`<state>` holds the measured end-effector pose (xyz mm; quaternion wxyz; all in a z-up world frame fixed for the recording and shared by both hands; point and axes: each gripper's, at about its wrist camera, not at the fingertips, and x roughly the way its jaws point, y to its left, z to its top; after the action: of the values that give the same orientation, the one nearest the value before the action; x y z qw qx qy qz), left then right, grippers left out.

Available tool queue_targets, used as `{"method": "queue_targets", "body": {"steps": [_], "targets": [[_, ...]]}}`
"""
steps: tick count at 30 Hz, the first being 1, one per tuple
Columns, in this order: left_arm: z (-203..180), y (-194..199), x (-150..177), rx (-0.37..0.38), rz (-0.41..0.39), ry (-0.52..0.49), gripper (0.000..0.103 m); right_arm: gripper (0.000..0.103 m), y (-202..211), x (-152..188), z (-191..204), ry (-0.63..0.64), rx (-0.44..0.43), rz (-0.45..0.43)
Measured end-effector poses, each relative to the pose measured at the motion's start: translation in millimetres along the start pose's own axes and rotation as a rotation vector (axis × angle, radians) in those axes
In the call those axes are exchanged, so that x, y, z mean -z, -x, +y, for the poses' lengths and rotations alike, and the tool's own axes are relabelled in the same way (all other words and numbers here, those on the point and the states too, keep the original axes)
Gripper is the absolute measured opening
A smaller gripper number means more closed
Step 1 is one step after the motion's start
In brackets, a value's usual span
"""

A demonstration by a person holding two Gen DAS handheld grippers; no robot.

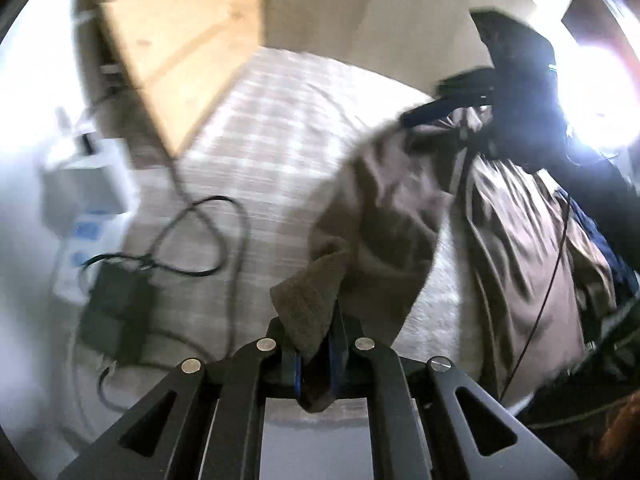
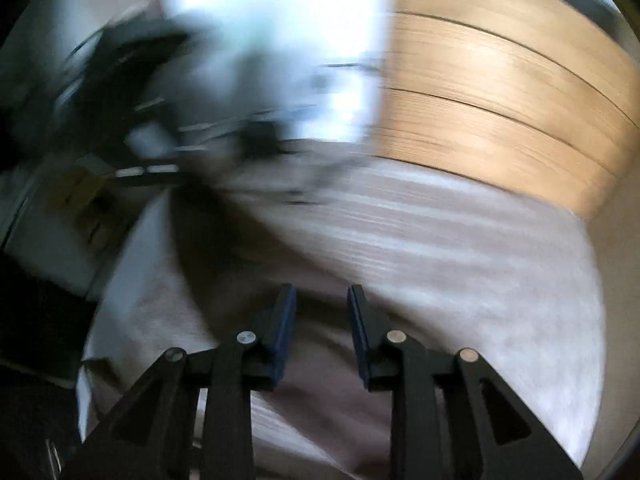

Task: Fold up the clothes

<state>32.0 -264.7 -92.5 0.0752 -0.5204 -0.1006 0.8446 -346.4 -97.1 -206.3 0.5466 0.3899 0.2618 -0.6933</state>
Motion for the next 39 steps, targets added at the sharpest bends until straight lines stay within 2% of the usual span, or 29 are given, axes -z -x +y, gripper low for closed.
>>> {"method": "queue_targets", "body": {"steps": [2, 5, 9, 11, 14, 17, 18, 20, 25, 27, 30, 33, 34, 36, 39], "targets": [[10, 7, 8, -0.018, -0.016, 0.07, 0.007, 0.027, 13, 23, -51, -0.139, 0.131, 0.03], [15, 7, 14, -0.041, -0.037, 0.143, 0.007, 0.027, 27, 60, -109, -0.278, 0.274, 0.101], [18, 11, 23, -0.048, -0.061, 0.196, 0.007, 0.027, 36, 99, -160, -0.412, 0.384, 0.175], [21, 12, 25, -0.05, -0.061, 0.212, 0.007, 0.027, 35, 111, -171, -0.416, 0.395, 0.196], [19, 4, 21, -0.075, -0.028, 0.185, 0.007, 0.028, 31, 117, -180, -0.375, 0.392, 0.252], [15, 1, 14, -0.098, -0.02, 0.156, 0.007, 0.029, 36, 115, -182, -0.341, 0.29, 0.255], [14, 2, 11, -0.103, -0.021, 0.15, 0.007, 0.032, 36, 114, -181, -0.324, 0.259, 0.257], [14, 4, 8, -0.109, -0.021, 0.142, 0.007, 0.04, 28, 111, -176, -0.269, 0.24, 0.283], [9, 9, 3, -0.136, -0.009, 0.117, 0.007, 0.04, 3, 104, -164, -0.153, 0.195, 0.348], [9, 8, 1, -0.147, -0.006, 0.111, 0.007, 0.04, -2, 105, -161, -0.132, 0.179, 0.333], [8, 9, -2, -0.179, -0.014, 0.114, 0.007, 0.003, -3, 106, -147, -0.094, 0.202, 0.309], [6, 15, -10, -0.236, -0.044, 0.101, 0.007, 0.002, 0, 108, -132, -0.065, 0.254, 0.287], [4, 24, -14, -0.258, -0.078, 0.09, 0.007, 0.002, 4, 107, -128, -0.067, 0.28, 0.271], [0, 41, -23, -0.302, -0.144, 0.068, 0.007, 0.002, 20, 103, -127, -0.101, 0.343, 0.195], [4, 45, -27, -0.314, -0.188, 0.088, 0.007, 0.001, 44, 98, -144, -0.254, 0.447, 0.034]]}}
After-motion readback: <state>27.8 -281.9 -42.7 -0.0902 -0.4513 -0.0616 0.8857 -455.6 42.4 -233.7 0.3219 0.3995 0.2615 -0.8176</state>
